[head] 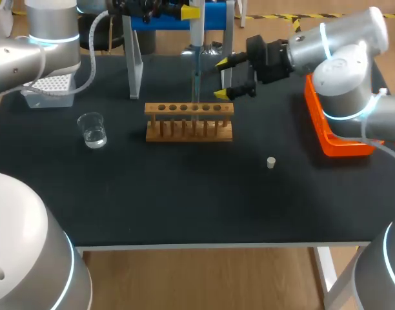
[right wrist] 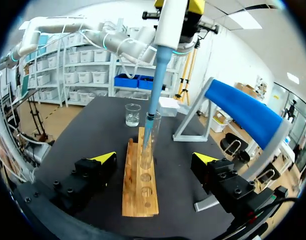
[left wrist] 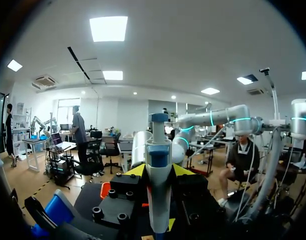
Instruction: Invert the test tube, pick up the pipette, mount the tip to pipette, aspirate from beaker and dispense into the tube, eject the tip, return the pipette, and cap with the stopper.
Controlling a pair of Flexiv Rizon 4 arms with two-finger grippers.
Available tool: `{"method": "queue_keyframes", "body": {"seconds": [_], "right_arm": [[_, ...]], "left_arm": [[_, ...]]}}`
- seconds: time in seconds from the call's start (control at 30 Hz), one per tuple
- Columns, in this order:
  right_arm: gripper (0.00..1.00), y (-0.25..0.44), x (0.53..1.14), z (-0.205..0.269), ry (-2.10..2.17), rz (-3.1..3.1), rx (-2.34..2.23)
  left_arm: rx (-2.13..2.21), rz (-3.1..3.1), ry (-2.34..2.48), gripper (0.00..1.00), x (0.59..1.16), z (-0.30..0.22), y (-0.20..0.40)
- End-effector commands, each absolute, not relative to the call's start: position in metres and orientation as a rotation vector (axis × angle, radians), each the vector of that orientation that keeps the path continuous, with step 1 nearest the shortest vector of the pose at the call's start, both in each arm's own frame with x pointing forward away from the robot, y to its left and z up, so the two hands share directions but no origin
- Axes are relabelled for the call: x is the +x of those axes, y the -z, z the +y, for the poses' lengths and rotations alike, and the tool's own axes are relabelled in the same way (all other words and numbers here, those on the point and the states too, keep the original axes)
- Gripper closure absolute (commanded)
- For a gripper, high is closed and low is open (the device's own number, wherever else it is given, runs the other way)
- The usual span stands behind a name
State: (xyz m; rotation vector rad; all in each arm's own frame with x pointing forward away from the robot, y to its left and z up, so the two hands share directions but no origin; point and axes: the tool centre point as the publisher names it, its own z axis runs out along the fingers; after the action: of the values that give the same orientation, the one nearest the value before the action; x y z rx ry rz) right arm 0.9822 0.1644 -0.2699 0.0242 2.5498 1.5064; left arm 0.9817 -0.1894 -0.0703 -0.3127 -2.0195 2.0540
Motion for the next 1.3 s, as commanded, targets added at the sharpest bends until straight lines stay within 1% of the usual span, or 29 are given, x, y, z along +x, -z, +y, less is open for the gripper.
{"method": "queue_keyframes", "body": {"seconds": [0.03, 0.5, 0.8, 1.03, 1.07, 1.1, 1.13, 1.17, 1.2, 1.23, 1.27, 1.3], "right_arm": [[0.0, 0.25, 0.965, 0.137, -1.5, 2.527, 0.041], [0.0, 0.18, 0.955, 0.093, -1.541, 2.424, 0.142], [0.0, 0.12, 0.95, 0.082, -1.643, 2.33, 0.132], [0.0, 0.081, 0.948, 0.082, -1.736, 2.277, 0.099], [0.04, 0.076, 0.948, 0.083, -1.74, 2.271, 0.095], [0.32, 0.071, 0.949, 0.084, -1.756, 2.261, 0.091], [0.51, 0.066, 0.95, 0.085, -1.772, 2.255, 0.084], [0.56, 0.061, 0.95, 0.086, -1.779, 2.251, 0.08], [0.66, 0.057, 0.951, 0.087, -1.784, 2.245, 0.078], [0.73, 0.053, 0.951, 0.089, -1.785, 2.241, 0.072], [0.87, 0.049, 0.952, 0.091, -1.787, 2.238, 0.066], [1.0, 0.045, 0.953, 0.093, -1.786, 2.236, 0.06]], "left_arm": [[-0.321, -2.015, -2.048, 1.0, 0.985, -0.189, 0.07], [-0.321, -2.015, -2.048, 1.0, 0.985, -0.189, 0.07], [-0.321, -2.015, -2.048, 1.0, 0.985, -0.189, 0.07], [-0.321, -2.015, -2.048, 1.0, 0.985, -0.189, 0.07], [-0.321, -2.015, -2.048, 1.0, 0.985, -0.189, 0.07], [-0.321, -2.015, -2.048, 1.0, 0.985, -0.189, 0.07], [-0.321, -2.015, -2.048, 1.0, 0.985, -0.189, 0.07], [-0.321, -2.015, -2.048, 1.0, 0.985, -0.189, 0.07], [-0.321, -2.015, -2.048, 1.0, 0.985, -0.189, 0.07], [-0.321, -2.015, -2.048, 1.0, 0.985, -0.189, 0.07], [-0.321, -2.015, -2.048, 1.0, 0.985, -0.189, 0.07], [-0.321, -2.015, -2.048, 1.0, 0.985, -0.189, 0.07]]}}
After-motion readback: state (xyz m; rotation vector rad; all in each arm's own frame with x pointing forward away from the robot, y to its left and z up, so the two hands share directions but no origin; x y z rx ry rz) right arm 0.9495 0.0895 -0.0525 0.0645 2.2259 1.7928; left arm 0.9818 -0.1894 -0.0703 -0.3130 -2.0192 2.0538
